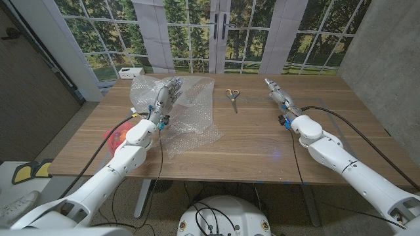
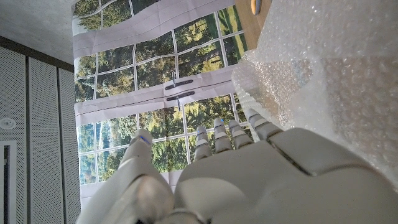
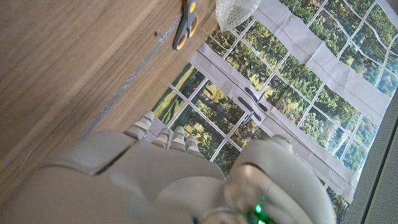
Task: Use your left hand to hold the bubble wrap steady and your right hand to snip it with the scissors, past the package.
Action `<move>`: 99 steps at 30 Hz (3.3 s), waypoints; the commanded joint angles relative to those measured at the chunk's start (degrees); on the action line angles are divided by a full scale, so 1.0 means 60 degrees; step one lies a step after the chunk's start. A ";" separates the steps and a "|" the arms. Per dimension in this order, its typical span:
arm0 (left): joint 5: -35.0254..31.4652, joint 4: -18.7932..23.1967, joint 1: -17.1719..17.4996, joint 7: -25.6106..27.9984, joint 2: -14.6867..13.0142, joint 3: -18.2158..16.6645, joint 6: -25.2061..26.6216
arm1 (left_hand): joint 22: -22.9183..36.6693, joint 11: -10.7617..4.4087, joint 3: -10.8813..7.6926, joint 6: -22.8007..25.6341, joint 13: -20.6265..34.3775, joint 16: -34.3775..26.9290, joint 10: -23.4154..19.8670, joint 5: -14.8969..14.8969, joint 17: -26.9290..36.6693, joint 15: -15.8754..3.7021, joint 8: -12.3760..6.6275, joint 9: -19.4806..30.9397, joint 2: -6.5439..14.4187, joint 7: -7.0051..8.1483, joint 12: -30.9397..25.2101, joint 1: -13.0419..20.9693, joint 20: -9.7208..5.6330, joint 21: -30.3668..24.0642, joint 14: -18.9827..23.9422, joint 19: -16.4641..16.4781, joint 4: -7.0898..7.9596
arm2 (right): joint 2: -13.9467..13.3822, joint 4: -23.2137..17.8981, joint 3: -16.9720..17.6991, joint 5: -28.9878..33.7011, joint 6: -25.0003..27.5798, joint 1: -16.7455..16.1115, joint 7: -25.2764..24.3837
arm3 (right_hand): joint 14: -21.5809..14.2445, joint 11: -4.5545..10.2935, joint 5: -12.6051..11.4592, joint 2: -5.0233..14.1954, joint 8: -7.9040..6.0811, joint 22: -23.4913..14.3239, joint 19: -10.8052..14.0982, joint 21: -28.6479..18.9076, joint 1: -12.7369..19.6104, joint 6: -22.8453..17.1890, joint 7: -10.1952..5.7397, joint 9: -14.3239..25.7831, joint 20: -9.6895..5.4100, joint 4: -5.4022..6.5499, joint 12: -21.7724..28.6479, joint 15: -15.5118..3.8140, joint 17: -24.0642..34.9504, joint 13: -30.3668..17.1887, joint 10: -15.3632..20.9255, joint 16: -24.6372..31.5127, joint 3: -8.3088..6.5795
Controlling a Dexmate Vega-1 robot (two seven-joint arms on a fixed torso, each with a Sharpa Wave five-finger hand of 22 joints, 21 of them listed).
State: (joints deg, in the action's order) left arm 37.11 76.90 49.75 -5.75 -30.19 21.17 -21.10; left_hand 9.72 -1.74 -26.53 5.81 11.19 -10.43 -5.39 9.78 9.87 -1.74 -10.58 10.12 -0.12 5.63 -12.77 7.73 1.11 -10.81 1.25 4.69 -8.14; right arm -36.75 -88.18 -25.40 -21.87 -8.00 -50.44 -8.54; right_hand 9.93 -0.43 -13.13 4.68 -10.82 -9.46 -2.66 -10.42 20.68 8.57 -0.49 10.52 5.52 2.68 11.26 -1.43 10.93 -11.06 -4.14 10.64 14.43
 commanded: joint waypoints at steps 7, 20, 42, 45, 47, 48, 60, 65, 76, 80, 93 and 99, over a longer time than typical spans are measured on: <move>0.0146 0.0056 0.0088 -0.0046 -0.0125 -0.0169 -0.0042 | 0.0045 -0.0013 -0.0041 -0.0763 0.0034 -0.0022 -0.0064 0.0052 0.0023 -0.0242 0.0193 0.0021 0.0009 0.0228 -0.0009 0.0150 0.0010 -0.0058 0.0076 0.0089 -0.0043 | -0.0169 -0.1194 -0.0206 0.1179 0.1679 -0.0195 -0.1361 | 0.0287 -0.0391 0.0013 0.0036 -0.0065 -0.0041 0.0134 -0.0085 0.0226 -0.0056 0.0257 0.0028 0.0034 -0.0138 0.0213 0.0230 0.0021 -0.0056 0.0417 0.0131 -0.0009; 0.0194 0.0273 0.0307 0.0100 -0.0232 -0.0215 0.0130 | 0.0045 -0.0049 -0.0030 -0.0570 0.0037 -0.0034 -0.0176 0.0052 0.0022 -0.0242 0.0039 0.0017 0.0002 0.0118 -0.0036 0.0163 0.0012 -0.0058 0.0148 0.0118 -0.0043 | -0.0253 -0.1513 -0.0279 0.1404 0.2341 -0.0097 -0.1475 | -0.0012 -0.0770 0.0024 0.0052 -0.0173 -0.0036 0.0459 -0.0150 0.0454 -0.0404 0.0491 0.0028 -0.0001 -0.0282 0.0300 0.0588 0.0013 -0.0056 0.0816 0.0224 -0.0093; 0.0356 0.0189 0.0334 0.0513 0.0210 -0.0203 0.0187 | 0.0046 -0.0062 -0.0027 -0.0990 0.0044 -0.0048 -0.0401 0.0055 0.0022 -0.0246 0.0076 0.0012 0.0021 0.0153 -0.0081 0.0196 -0.0001 -0.0071 0.0291 0.0209 -0.0039 | -0.0194 -0.1607 -0.0622 0.1685 0.3509 0.0591 -0.1304 | -0.0990 -0.0994 0.0080 0.0106 -0.0278 -0.0029 0.1684 -0.0306 0.0940 -0.1237 0.0616 0.0019 0.0091 -0.0603 0.0352 0.0755 -0.0016 0.0035 0.1794 0.0361 -0.0293; 0.0349 0.0116 0.0285 0.0426 0.0176 -0.0181 0.0223 | 0.0046 -0.0057 -0.0027 -0.0993 0.0045 -0.0048 -0.0408 0.0055 0.0022 -0.0241 0.0070 0.0012 0.0024 0.0145 -0.0081 0.0197 -0.0004 -0.0072 0.0300 0.0217 -0.0039 | -0.0179 -0.1746 -0.0705 0.1833 0.3796 0.0653 -0.1448 | -0.0968 -0.1034 0.0084 0.0103 -0.0267 -0.0029 0.1690 -0.0288 0.0976 -0.1244 0.0615 0.0019 0.0084 -0.0627 0.0324 0.0814 -0.0018 0.0038 0.1771 0.0336 -0.0305; 0.0363 0.0074 0.0257 0.0382 0.0162 -0.0183 0.0238 | 0.0046 -0.0053 -0.0027 -0.0994 0.0045 -0.0047 -0.0406 0.0055 0.0022 -0.0240 0.0066 0.0012 0.0025 0.0146 -0.0078 0.0198 0.0006 -0.0070 0.0303 0.0216 -0.0038 | -0.0116 -0.1814 -0.0707 0.1806 0.3934 0.0668 -0.1511 | -0.0975 -0.1054 0.0086 0.0101 -0.0258 -0.0029 0.1695 -0.0280 0.0993 -0.1239 0.0635 0.0020 0.0088 -0.0639 0.0316 0.0827 -0.0018 0.0039 0.1774 0.0331 -0.0311; 0.0358 0.0050 0.0243 0.0376 0.0159 -0.0185 0.0236 | 0.0046 -0.0046 -0.0027 -0.0992 0.0046 -0.0049 -0.0411 0.0055 0.0022 -0.0233 0.0063 0.0011 0.0026 0.0139 -0.0079 0.0199 0.0002 -0.0072 0.0309 0.0221 -0.0038 | -0.0109 -0.1843 -0.0729 0.1816 0.4000 0.0692 -0.1511 | -0.0975 -0.1060 0.0087 0.0101 -0.0256 -0.0029 0.1705 -0.0280 0.0997 -0.1238 0.0644 0.0020 0.0083 -0.0642 0.0317 0.0828 -0.0019 0.0039 0.1783 0.0329 -0.0313; 0.0344 -0.0120 0.0114 0.0329 0.0182 -0.0127 0.0355 | 0.0046 -0.0062 -0.0027 -0.0990 0.0047 -0.0046 -0.0420 0.0054 0.0022 -0.0214 0.0042 0.0011 0.0033 0.0139 -0.0072 0.0203 0.0006 -0.0066 0.0333 0.0221 -0.0035 | -0.0249 -0.2009 -0.1067 0.1936 0.4599 0.1174 -0.1015 | -0.0822 -0.1074 0.0105 0.0098 -0.0125 -0.0029 0.1624 -0.0167 0.1120 -0.1029 0.0702 0.0022 0.0126 -0.0730 0.0140 0.0916 -0.0020 0.0044 0.1524 0.0208 -0.0361; 0.0359 -0.0131 0.0144 0.0124 0.0090 -0.0084 0.0385 | 0.0047 -0.0072 -0.0025 -0.0986 0.0048 -0.0036 -0.0419 0.0054 0.0022 -0.0233 0.0032 0.0010 0.0034 0.0131 -0.0066 0.0205 0.0005 -0.0065 0.0321 0.0226 -0.0034 | -0.0344 -0.2198 -0.1042 0.1881 0.4872 0.1199 -0.0939 | -0.0733 -0.1099 0.0112 0.0095 -0.0094 -0.0030 0.1557 -0.0118 0.1130 -0.0985 0.0693 0.0024 0.0157 -0.0745 0.0049 0.0972 -0.0016 0.0041 0.1331 0.0158 -0.0369; 0.0255 -0.0146 0.0082 0.0025 0.0045 0.0009 0.0415 | 0.0048 -0.0037 -0.0017 -0.0849 0.0050 -0.0009 -0.0353 0.0051 0.0023 -0.0203 -0.0037 0.0008 0.0035 0.0030 -0.0024 0.0206 0.0040 -0.0040 0.0265 0.0171 -0.0030 | -0.0305 -0.2097 -0.1177 0.1944 0.4980 0.1399 -0.0862 | -0.0641 -0.1100 0.0123 0.0069 -0.0062 -0.0033 0.1484 -0.0077 0.1078 -0.0922 0.0716 0.0027 0.0213 -0.0732 0.0027 0.1031 -0.0003 0.0035 0.1281 0.0121 -0.0349; 0.0105 -0.0061 0.0034 -0.0050 -0.0120 0.0087 0.0523 | 0.0048 -0.0024 -0.0014 -0.0863 0.0050 0.0014 -0.0268 0.0050 0.0024 -0.0192 -0.0026 0.0007 0.0037 0.0024 0.0014 0.0207 0.0044 -0.0025 0.0200 0.0129 -0.0028 | -0.0264 -0.2021 -0.1268 0.2017 0.5064 0.1486 -0.0856 | -0.0561 -0.0830 0.0133 0.0038 -0.0052 -0.0037 0.1418 -0.0048 0.0929 -0.0910 0.0690 0.0030 0.0334 -0.0670 0.0035 0.0945 0.0026 0.0025 0.1312 0.0106 -0.0296; -0.0166 0.0045 0.0120 0.0487 -0.0020 0.0121 0.0487 | 0.0048 -0.0026 -0.0009 -0.0655 0.0052 -0.0028 -0.0394 0.0048 0.0024 -0.0220 -0.0081 0.0006 0.0041 0.0001 -0.0028 0.0211 0.0039 -0.0046 0.0300 0.0178 -0.0026 | -0.0071 -0.1669 -0.1442 0.2153 0.5099 0.1842 -0.0811 | -0.0477 -0.0965 0.0135 -0.0015 -0.0033 -0.0041 0.1328 -0.0025 0.0781 -0.0855 0.0698 0.0033 0.0478 -0.0614 0.0000 0.1026 0.0045 0.0013 0.1204 0.0097 -0.0233; -0.0222 0.0060 0.0093 0.0534 -0.0025 0.0133 0.0487 | 0.0048 -0.0042 -0.0005 -0.0623 0.0053 -0.0047 -0.0474 0.0048 0.0025 -0.0229 -0.0078 0.0006 0.0039 0.0006 -0.0053 0.0211 0.0018 -0.0051 0.0368 0.0195 -0.0026 | 0.0109 -0.1417 -0.1502 0.2260 0.4887 0.2002 -0.0898 | -0.0758 -0.1054 0.0125 -0.0103 -0.0091 -0.0043 0.1514 -0.0098 0.0685 -0.1000 0.0649 0.0033 0.0780 -0.0595 0.0095 0.1118 0.0048 0.0005 0.1449 0.0210 -0.0168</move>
State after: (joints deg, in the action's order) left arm 36.37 76.96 50.37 -3.13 -30.36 21.63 -18.25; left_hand 9.72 -2.13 -26.53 1.64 11.31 -10.43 -7.66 9.78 9.88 -1.94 -10.81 10.14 0.11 5.73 -12.76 8.55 1.22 -11.02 2.88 5.41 -8.14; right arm -37.57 -98.85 -33.67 -9.68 22.35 -40.09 -13.48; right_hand 6.34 -6.06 -12.64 4.22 -11.00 -9.45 5.98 -10.57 25.33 3.19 3.67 10.51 9.27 -0.84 11.44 5.06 11.08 -10.81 3.68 11.40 12.80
